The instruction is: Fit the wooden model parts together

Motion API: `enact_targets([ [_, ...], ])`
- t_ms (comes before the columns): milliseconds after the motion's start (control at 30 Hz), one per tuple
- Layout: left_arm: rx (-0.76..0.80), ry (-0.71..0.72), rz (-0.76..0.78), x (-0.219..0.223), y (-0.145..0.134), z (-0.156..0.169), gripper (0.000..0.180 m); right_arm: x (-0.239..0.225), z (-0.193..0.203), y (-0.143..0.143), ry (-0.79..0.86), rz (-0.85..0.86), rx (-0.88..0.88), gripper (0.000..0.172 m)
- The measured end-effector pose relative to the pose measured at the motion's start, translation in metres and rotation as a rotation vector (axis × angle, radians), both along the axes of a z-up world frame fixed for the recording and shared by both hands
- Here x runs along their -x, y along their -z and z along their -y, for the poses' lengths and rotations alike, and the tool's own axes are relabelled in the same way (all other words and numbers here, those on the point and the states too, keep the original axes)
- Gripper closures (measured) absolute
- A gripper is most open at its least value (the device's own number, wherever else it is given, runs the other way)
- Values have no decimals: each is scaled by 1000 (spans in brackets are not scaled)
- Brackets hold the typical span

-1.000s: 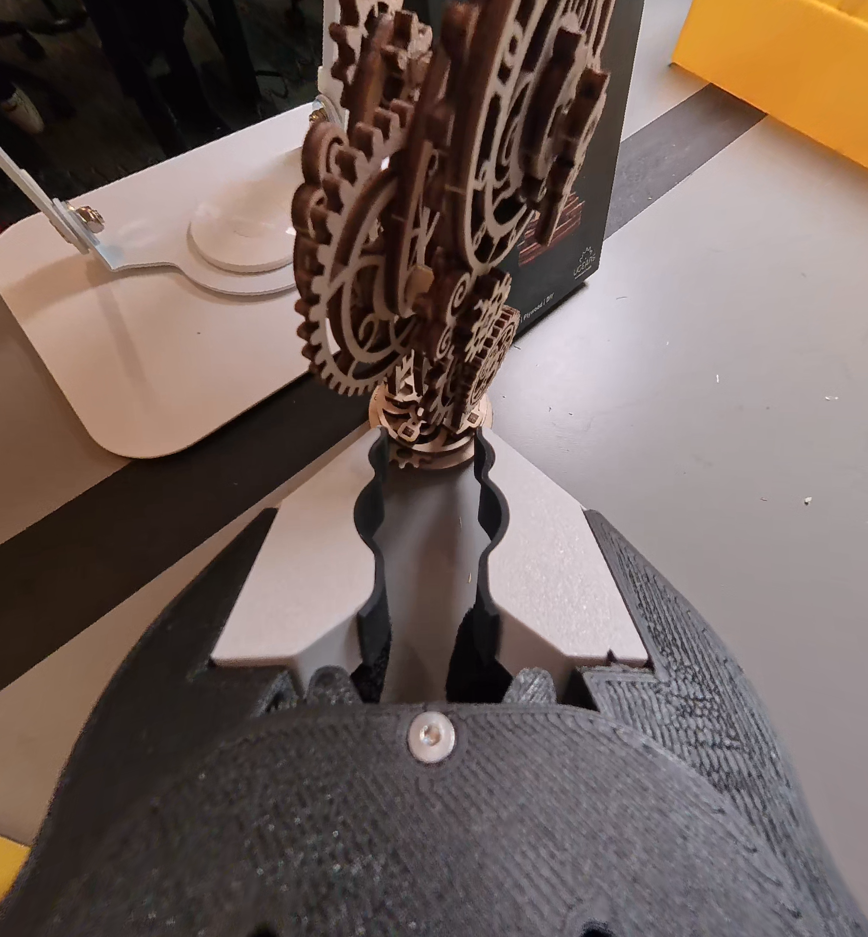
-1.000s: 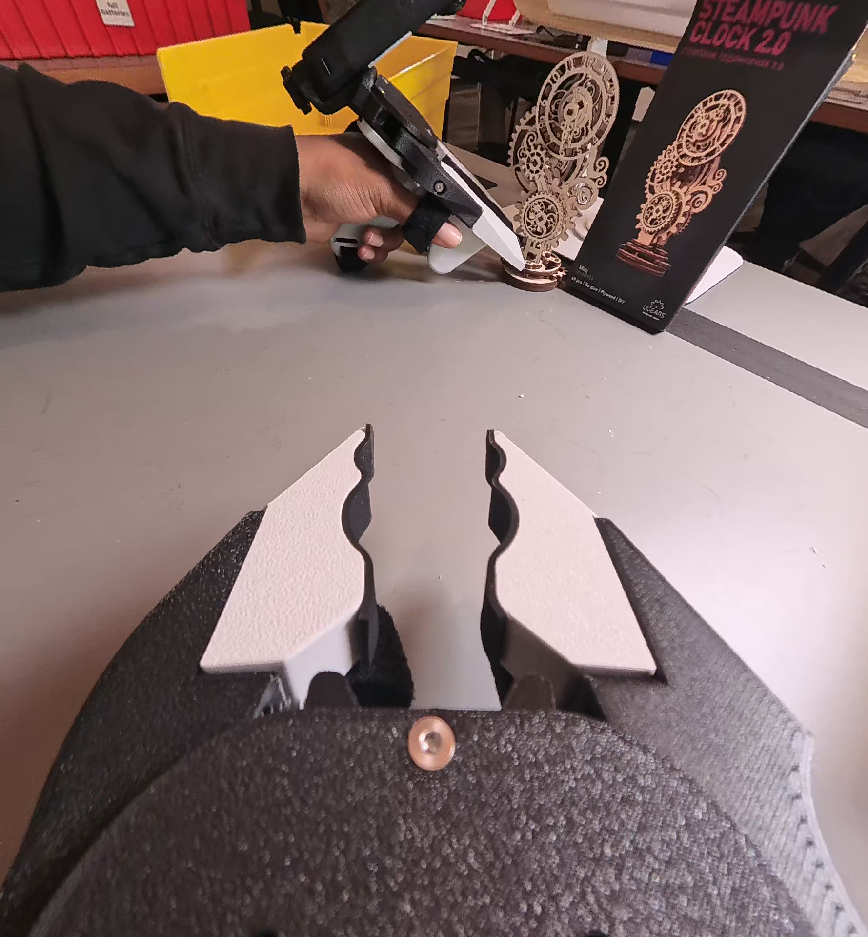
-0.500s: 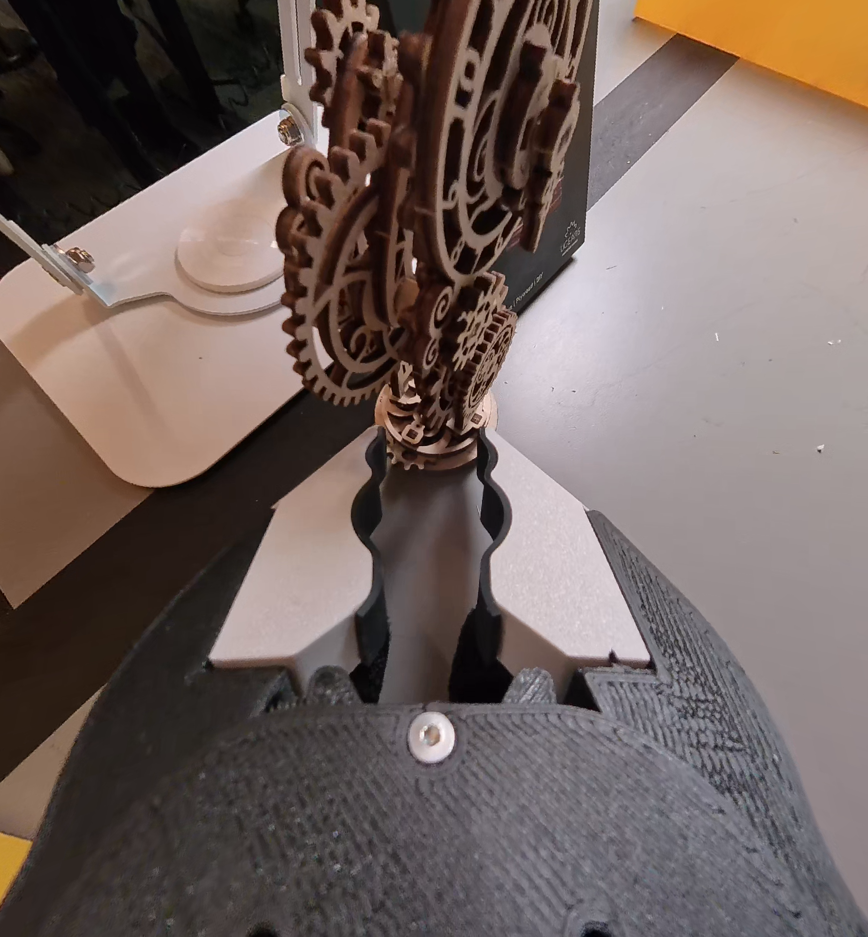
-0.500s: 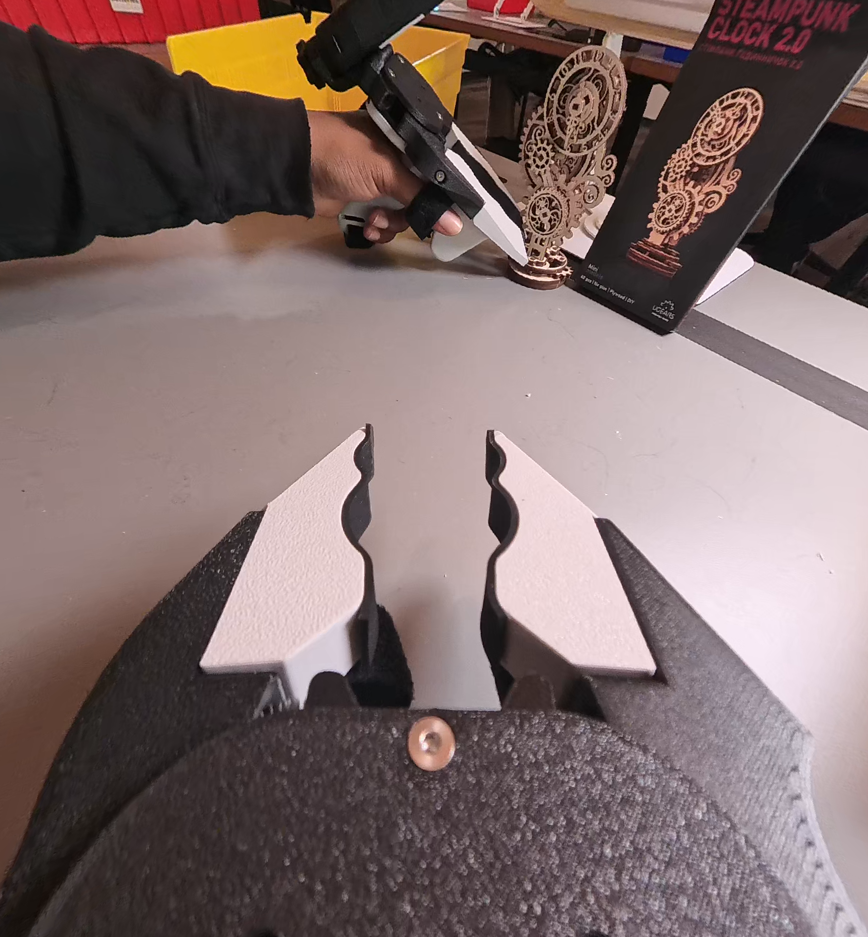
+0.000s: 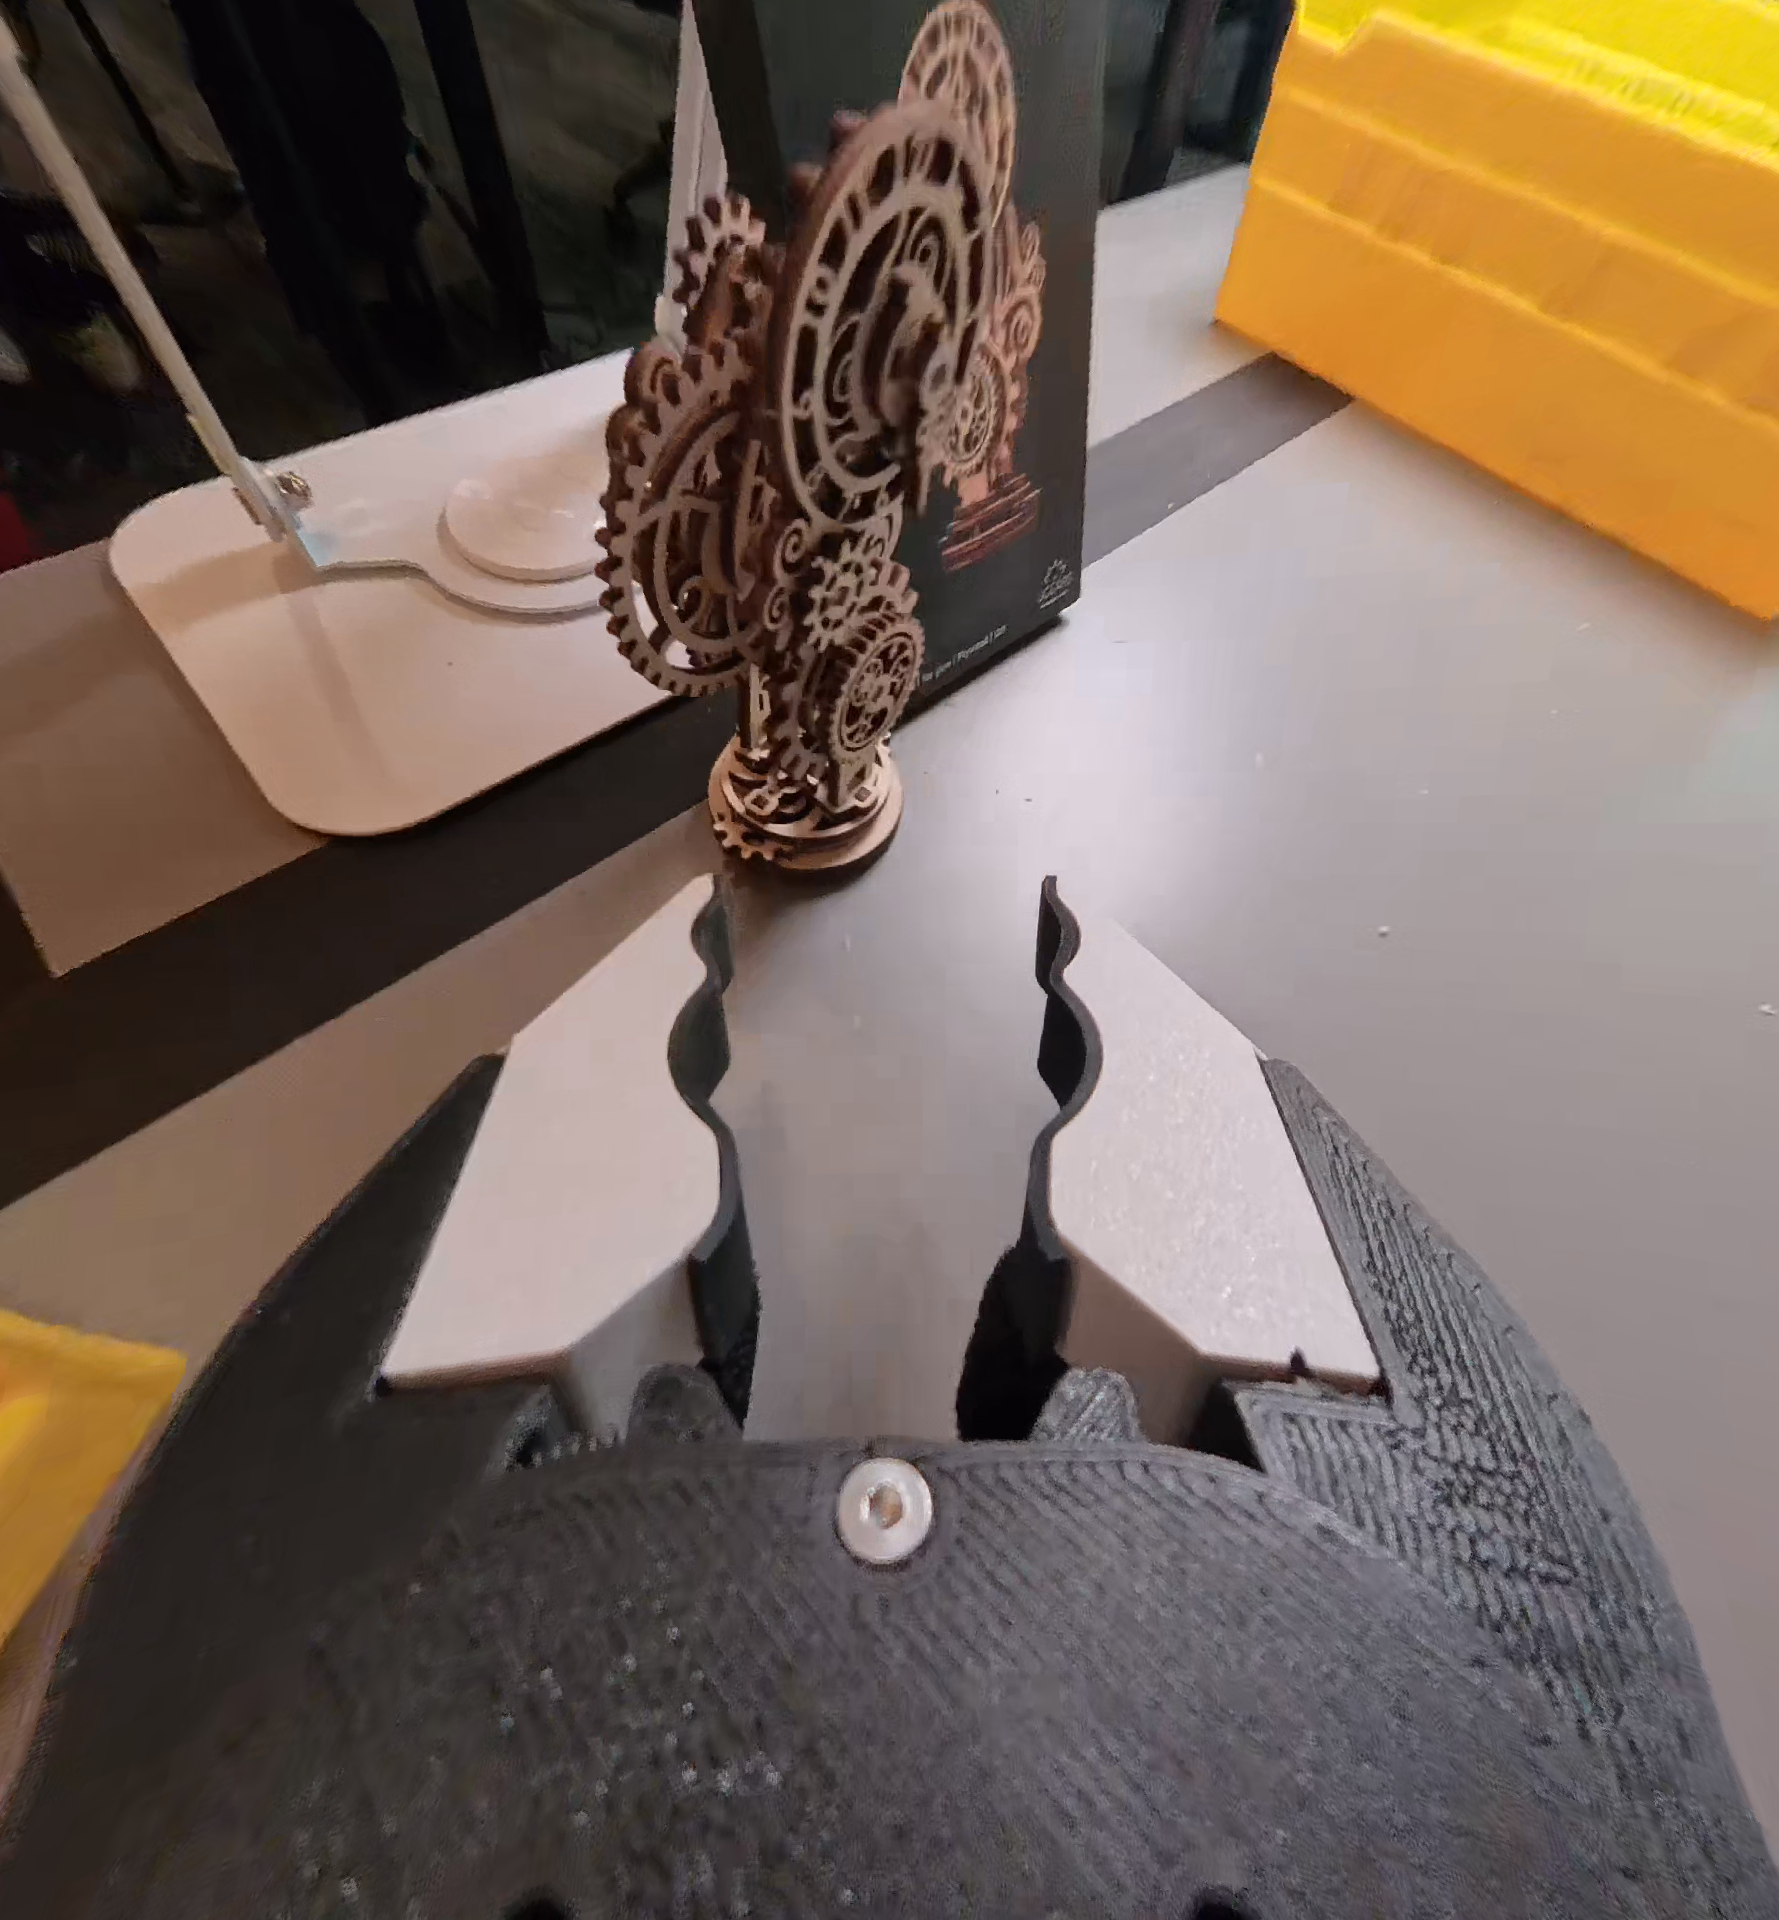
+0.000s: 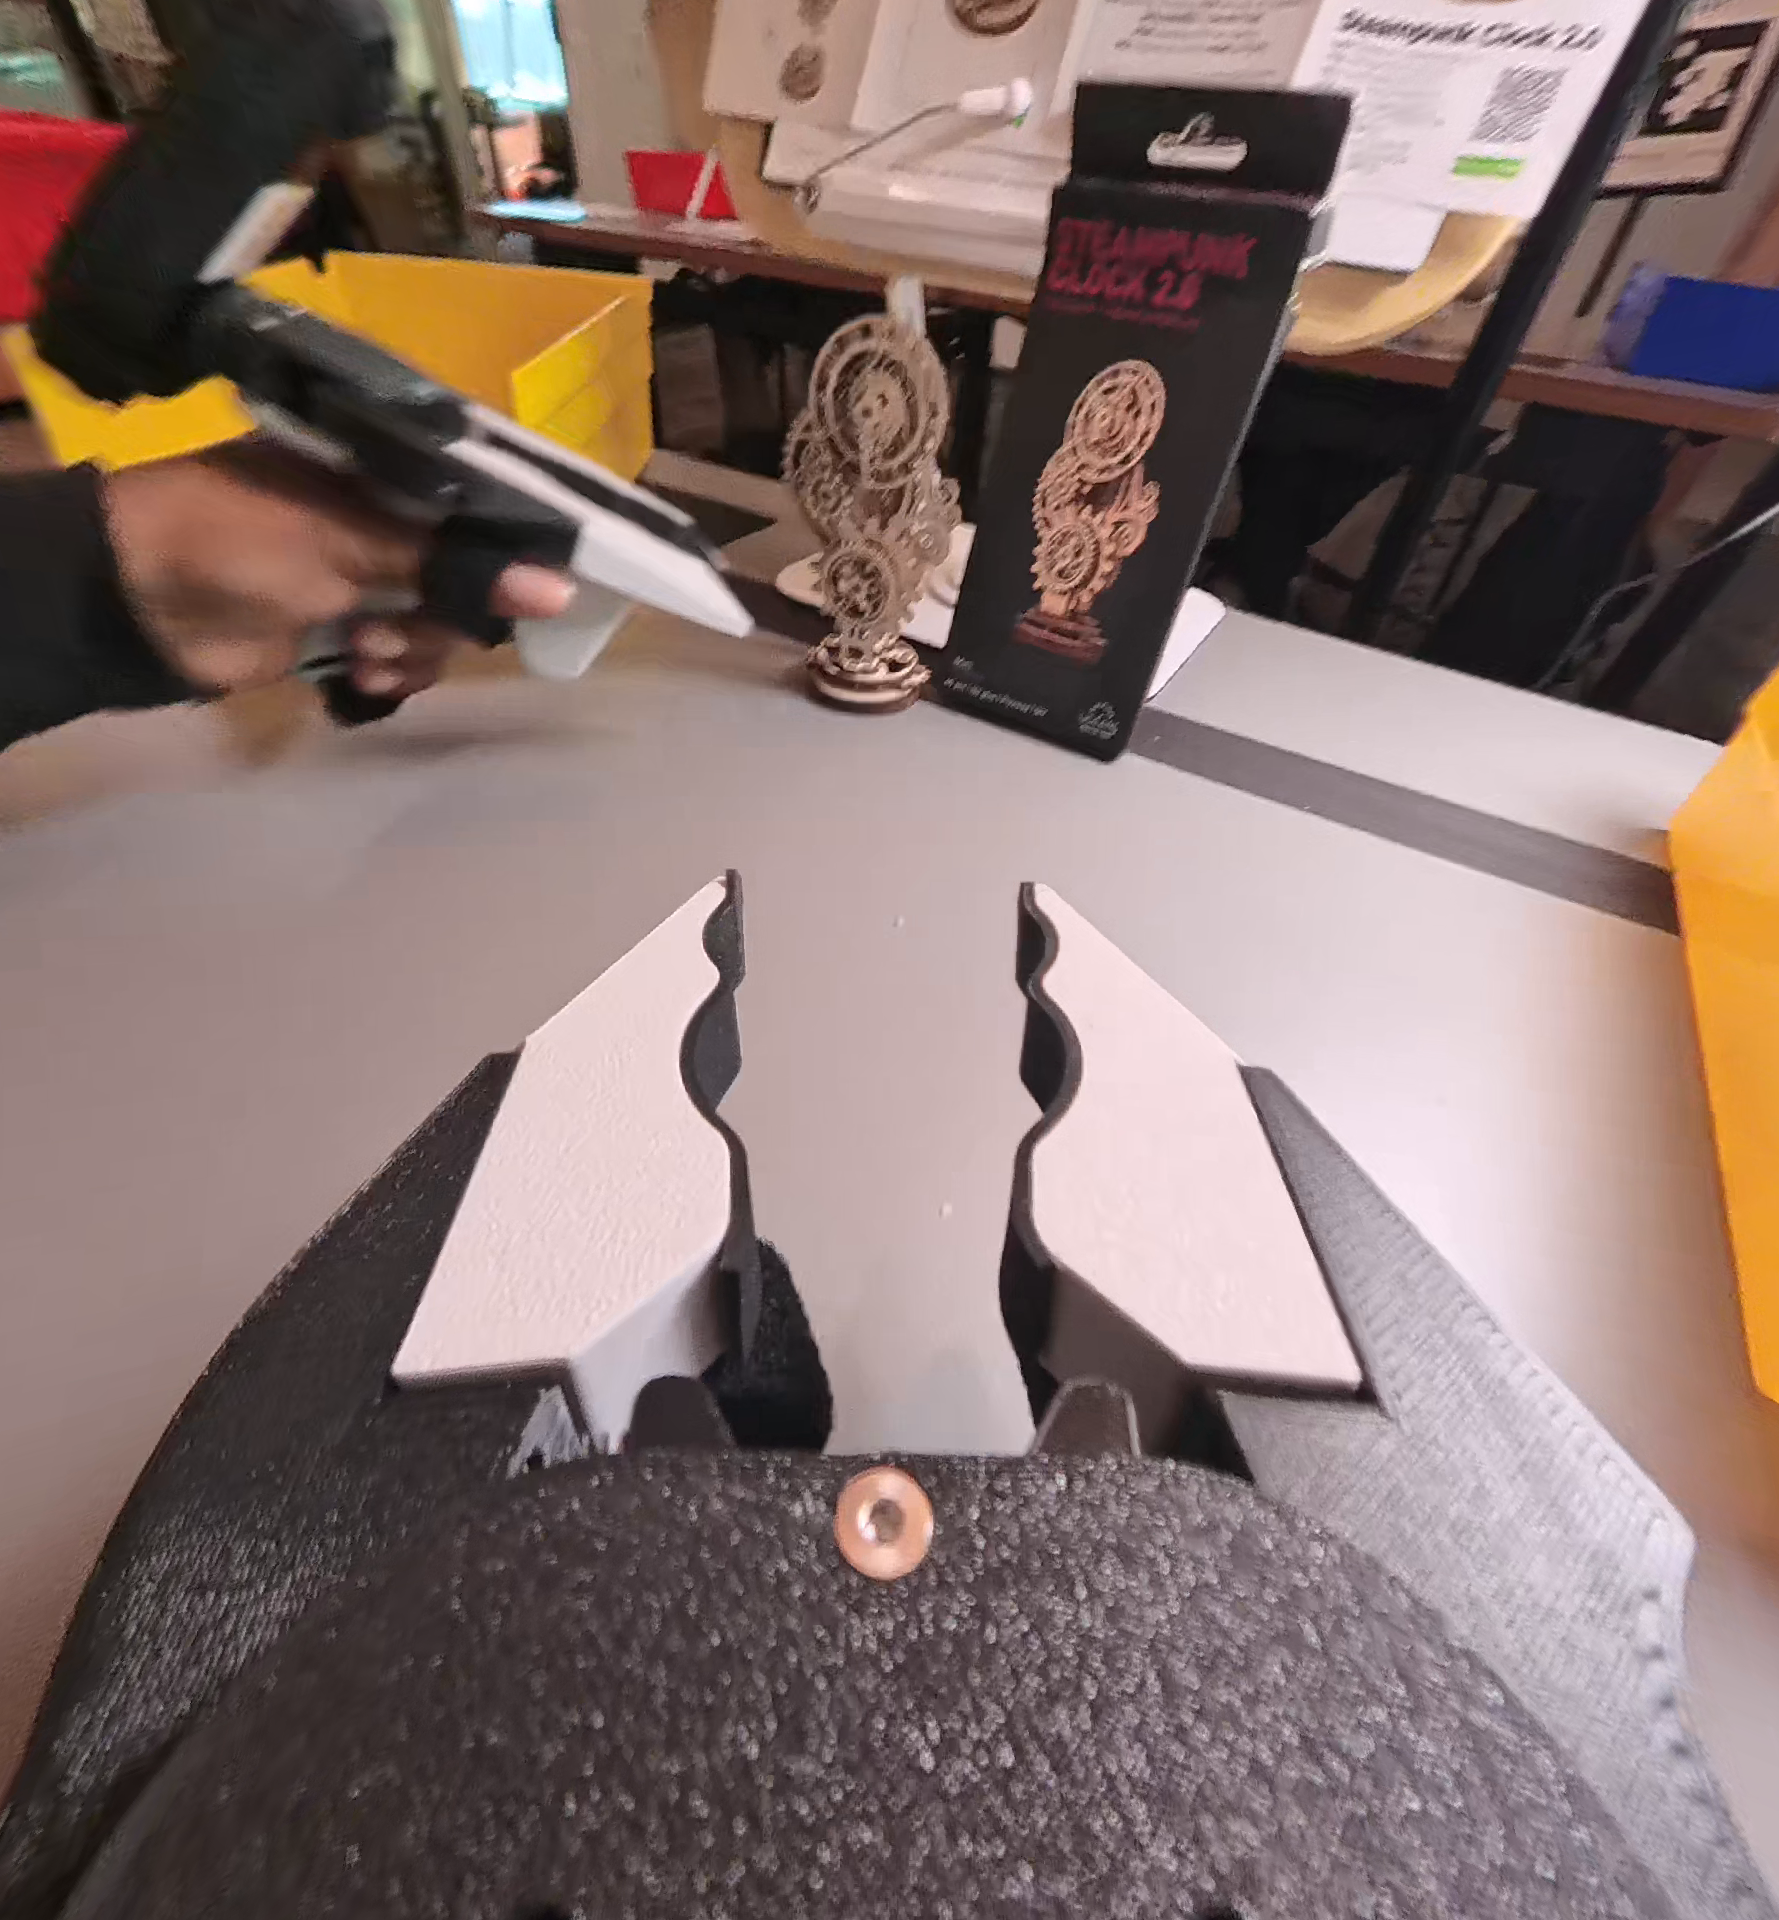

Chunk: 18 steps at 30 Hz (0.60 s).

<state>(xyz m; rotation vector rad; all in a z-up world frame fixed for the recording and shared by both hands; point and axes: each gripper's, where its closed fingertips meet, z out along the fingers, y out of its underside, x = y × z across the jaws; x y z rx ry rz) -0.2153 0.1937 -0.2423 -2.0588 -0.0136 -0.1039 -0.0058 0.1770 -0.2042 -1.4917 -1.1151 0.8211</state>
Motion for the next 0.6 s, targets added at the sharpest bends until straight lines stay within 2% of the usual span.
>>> enact_targets([
  [200,-120,-119,-76,-34,-32,75,128,37,-6,-30,131,-92,-38,106],
  [400,-157,-267,-226,-37,-32,145,134,73,-4,-26,172,-69,-24,103],
  [500,-109,-311,-208,-43,-18,154,125,77,-1,-16,186,-43,-30,101],
  [600,-97,-308,-228,-52,-14,143,123,74,0,-8,191,-29,-32,100],
])
